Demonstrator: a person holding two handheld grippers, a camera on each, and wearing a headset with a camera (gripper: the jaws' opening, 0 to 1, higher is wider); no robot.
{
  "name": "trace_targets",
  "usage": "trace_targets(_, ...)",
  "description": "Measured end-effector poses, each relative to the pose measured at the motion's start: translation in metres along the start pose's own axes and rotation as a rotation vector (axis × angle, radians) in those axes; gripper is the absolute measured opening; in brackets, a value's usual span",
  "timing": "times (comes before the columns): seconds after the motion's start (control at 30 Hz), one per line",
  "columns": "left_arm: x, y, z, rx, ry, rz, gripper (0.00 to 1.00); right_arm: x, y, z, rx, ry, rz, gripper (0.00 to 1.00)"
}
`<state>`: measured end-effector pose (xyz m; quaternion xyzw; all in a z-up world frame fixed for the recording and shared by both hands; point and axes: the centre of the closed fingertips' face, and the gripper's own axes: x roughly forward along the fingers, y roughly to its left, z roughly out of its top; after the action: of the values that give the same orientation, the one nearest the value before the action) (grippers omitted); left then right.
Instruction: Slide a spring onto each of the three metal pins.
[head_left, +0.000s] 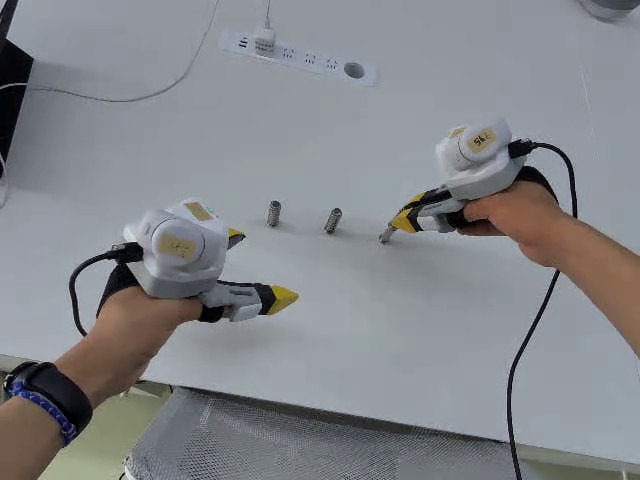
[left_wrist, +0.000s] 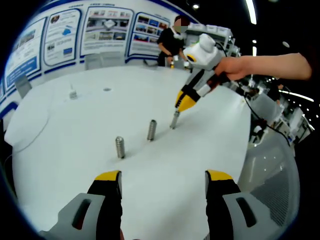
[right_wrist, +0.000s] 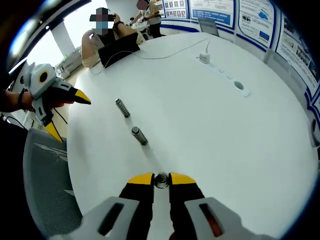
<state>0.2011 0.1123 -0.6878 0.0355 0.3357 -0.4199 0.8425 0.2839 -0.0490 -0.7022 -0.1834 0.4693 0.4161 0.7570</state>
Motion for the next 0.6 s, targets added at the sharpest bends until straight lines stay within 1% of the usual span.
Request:
trace_targets(0.17, -0.002, 0.0, 0.0, -0.001, -0.001, 0.002, 0.68, 0.003, 0.004, -0.001, -0.032, 0.011, -0.008, 0.13)
trace_targets(0.27, -0.002, 0.001, -0.001, -0.002, 0.003, 0.004, 0.68, 0.004, 0.004, -0.001, -0.037, 0.013, -0.013, 0.13)
trace_targets(0.4, -0.002, 0.001, -0.002, -0.005, 0.003, 0.003, 0.68, 0.008, 0.005, -0.005, -0.056, 0.026, -0.021, 0.13)
trace_targets(0.6, -0.002, 0.002, -0.003, -0.008, 0.005, 0.003, 0.68, 0.014, 0.007, -0.008, -0.054, 0.028, -0.022, 0.13)
